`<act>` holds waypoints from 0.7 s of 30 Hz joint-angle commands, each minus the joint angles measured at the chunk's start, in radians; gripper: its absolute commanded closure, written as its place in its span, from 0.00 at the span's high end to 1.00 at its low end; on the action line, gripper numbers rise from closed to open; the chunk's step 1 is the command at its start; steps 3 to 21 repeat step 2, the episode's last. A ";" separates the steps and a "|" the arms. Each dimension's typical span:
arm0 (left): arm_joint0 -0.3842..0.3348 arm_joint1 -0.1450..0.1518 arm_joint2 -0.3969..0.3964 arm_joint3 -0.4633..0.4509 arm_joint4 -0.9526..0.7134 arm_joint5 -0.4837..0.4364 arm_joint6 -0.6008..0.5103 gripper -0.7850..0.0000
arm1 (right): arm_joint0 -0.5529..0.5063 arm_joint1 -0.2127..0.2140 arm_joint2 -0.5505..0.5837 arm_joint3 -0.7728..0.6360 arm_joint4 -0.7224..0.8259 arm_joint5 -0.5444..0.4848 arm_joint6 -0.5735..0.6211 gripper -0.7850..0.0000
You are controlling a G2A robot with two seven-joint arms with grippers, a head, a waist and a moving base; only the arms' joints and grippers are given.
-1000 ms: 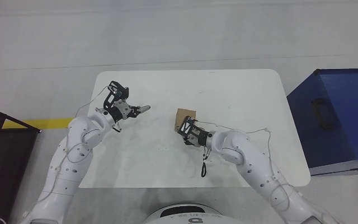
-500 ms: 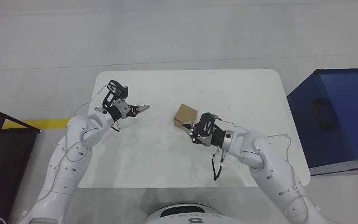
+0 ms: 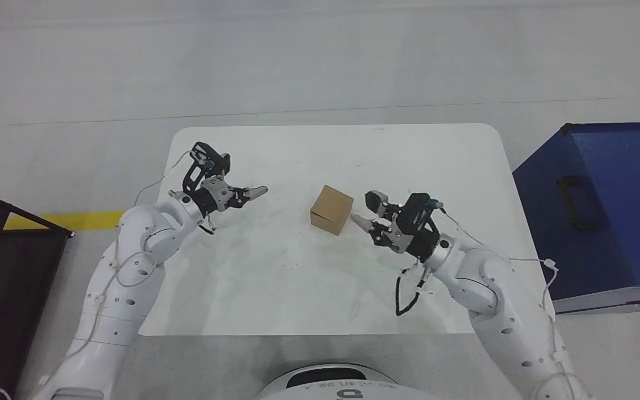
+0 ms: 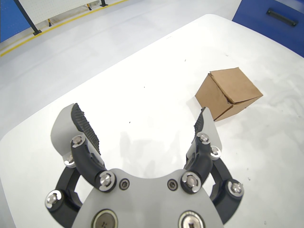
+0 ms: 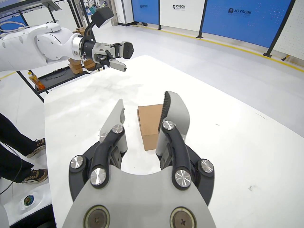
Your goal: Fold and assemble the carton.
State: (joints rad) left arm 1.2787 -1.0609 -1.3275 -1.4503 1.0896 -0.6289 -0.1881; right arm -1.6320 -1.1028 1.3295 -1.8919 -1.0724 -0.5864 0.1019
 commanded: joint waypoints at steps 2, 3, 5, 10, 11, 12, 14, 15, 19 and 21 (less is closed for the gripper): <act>0.000 0.000 0.000 0.000 0.000 0.000 0.000 1.00 | 0.000 0.000 0.000 0.000 0.000 0.000 0.000 0.67; 0.000 0.000 0.000 0.000 0.000 0.000 0.000 1.00 | 0.000 0.000 0.000 0.000 0.000 0.000 0.000 0.67; 0.000 0.000 0.000 0.000 0.000 0.000 0.000 1.00 | 0.000 0.000 0.000 0.000 0.000 0.000 0.000 0.67; 0.000 0.000 0.000 0.000 0.000 0.000 0.000 1.00 | 0.000 0.000 0.000 0.000 0.000 0.000 0.000 0.67; 0.000 0.000 0.000 0.000 0.000 0.000 0.000 1.00 | 0.000 0.000 0.000 0.000 0.000 0.000 0.000 0.67; 0.000 0.000 0.000 0.000 0.000 0.000 0.000 1.00 | 0.000 0.000 0.000 0.000 0.000 0.000 0.000 0.67; 0.000 0.000 0.000 0.000 0.000 0.000 0.000 1.00 | 0.000 0.000 0.000 0.000 0.000 0.000 0.000 0.67; 0.000 0.000 0.000 0.000 0.000 0.000 0.000 1.00 | 0.000 0.000 0.000 0.000 0.000 0.000 0.000 0.67; 0.000 0.000 0.000 0.000 0.000 0.000 0.000 1.00 | 0.000 0.000 0.000 0.000 0.000 0.000 0.000 0.67; 0.000 0.000 0.000 0.000 0.000 0.000 0.000 1.00 | 0.000 0.000 0.000 0.000 0.000 0.000 0.000 0.67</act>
